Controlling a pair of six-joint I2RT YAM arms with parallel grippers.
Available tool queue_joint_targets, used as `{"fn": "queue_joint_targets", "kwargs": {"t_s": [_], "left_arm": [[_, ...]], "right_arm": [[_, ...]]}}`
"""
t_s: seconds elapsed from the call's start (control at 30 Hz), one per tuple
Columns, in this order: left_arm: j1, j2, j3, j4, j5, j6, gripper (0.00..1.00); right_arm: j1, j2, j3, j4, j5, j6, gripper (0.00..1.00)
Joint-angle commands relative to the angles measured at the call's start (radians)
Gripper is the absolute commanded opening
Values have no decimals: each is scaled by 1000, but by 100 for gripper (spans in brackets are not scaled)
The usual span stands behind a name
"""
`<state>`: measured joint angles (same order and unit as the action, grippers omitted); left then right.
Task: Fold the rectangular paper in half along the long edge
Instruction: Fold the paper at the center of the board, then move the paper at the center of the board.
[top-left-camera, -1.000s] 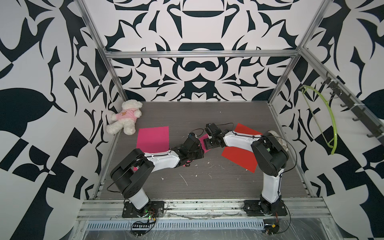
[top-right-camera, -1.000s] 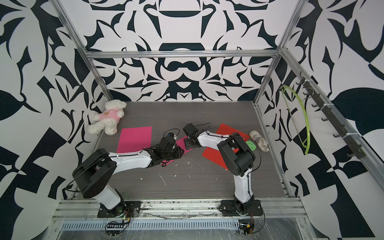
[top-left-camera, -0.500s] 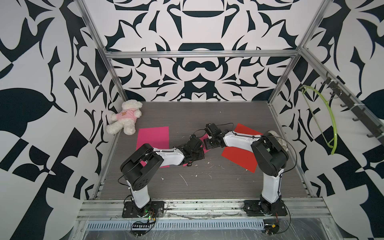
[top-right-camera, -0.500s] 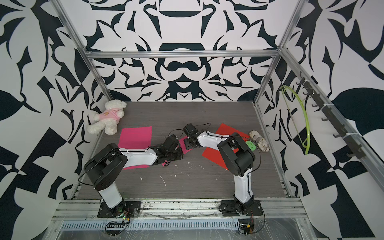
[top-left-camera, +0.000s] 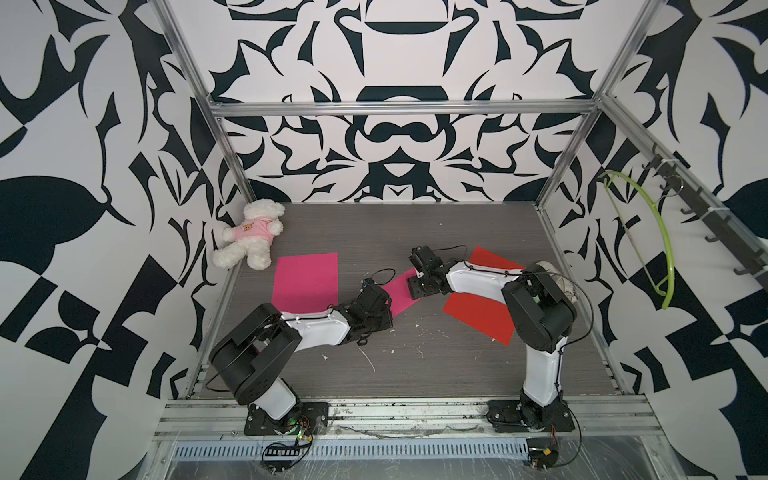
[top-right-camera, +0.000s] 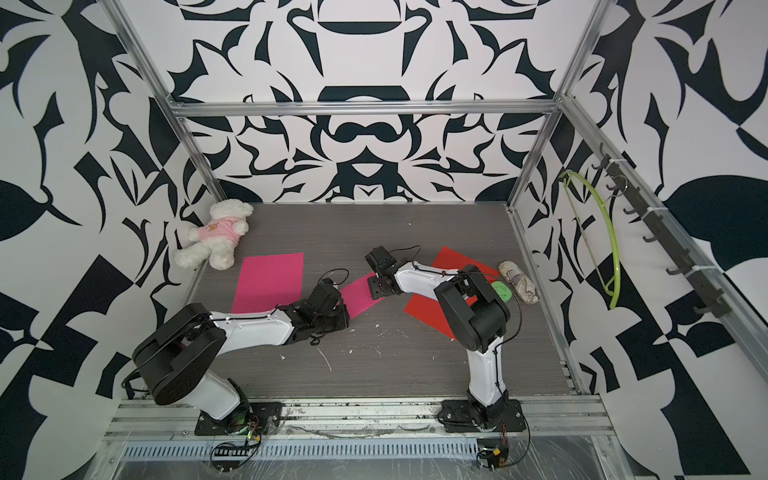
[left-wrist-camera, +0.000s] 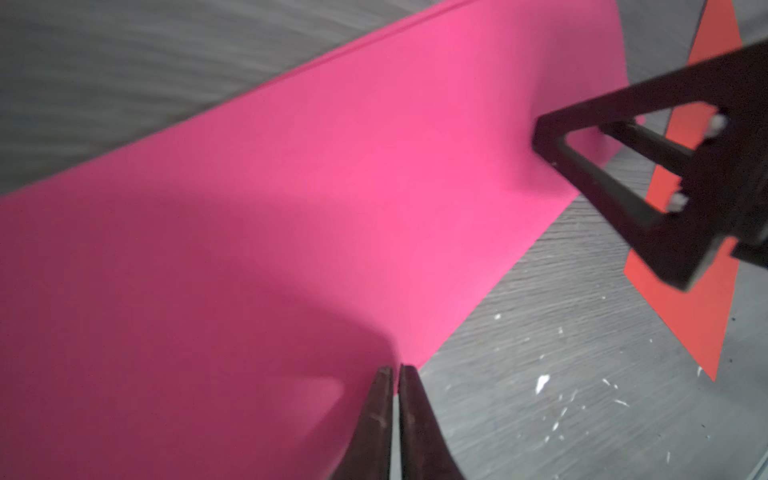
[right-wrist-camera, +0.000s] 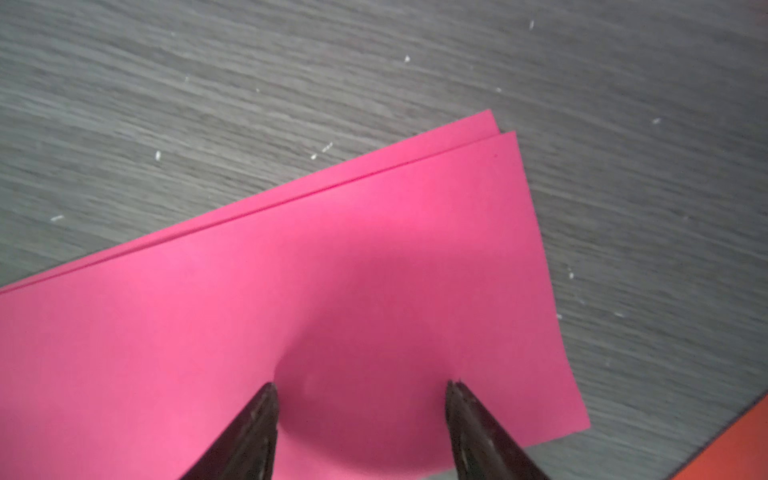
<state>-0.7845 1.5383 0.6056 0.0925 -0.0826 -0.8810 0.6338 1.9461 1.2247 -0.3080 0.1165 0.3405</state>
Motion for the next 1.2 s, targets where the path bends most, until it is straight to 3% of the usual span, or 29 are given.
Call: {"fn": "queue_joint_targets", "kwargs": {"t_s": [0.0, 0.27, 0.43, 0.57, 0.8, 0.83, 0.9, 0.97, 1.03, 1.17], "left_arm": [[29, -54, -96, -158, -39, -17, 11], [63, -191, -155, -262, -51, -9, 11], [68, -235, -88, -310, -59, 17, 16], [68, -288, -25, -338, -76, 38, 31], [36, -356, -9, -325, -75, -7, 62], [25, -361, -10, -322, -75, -26, 68], [-10, -361, -16, -296, -71, -68, 90], [-47, -344, -14, -266, -73, -99, 98], [-82, -307, -4, -236, -78, -120, 96], [-111, -173, 33, -195, -71, -123, 63]], "right_arm": [[-25, 24, -3, -47, 0, 2, 66], [-38, 27, 1, -49, -6, 3, 66], [-37, 3, 30, -61, -36, 4, 66], [-37, -63, 36, -34, -67, -6, 67], [-18, -233, -84, 52, -81, 3, 81], [-12, -257, -109, 61, -77, 6, 81], [3, -310, -162, 69, -76, 20, 81], [23, -349, -214, 74, -77, 40, 80], [46, -377, -258, 82, -77, 65, 76], [91, -377, -311, 108, -77, 122, 68]]}}
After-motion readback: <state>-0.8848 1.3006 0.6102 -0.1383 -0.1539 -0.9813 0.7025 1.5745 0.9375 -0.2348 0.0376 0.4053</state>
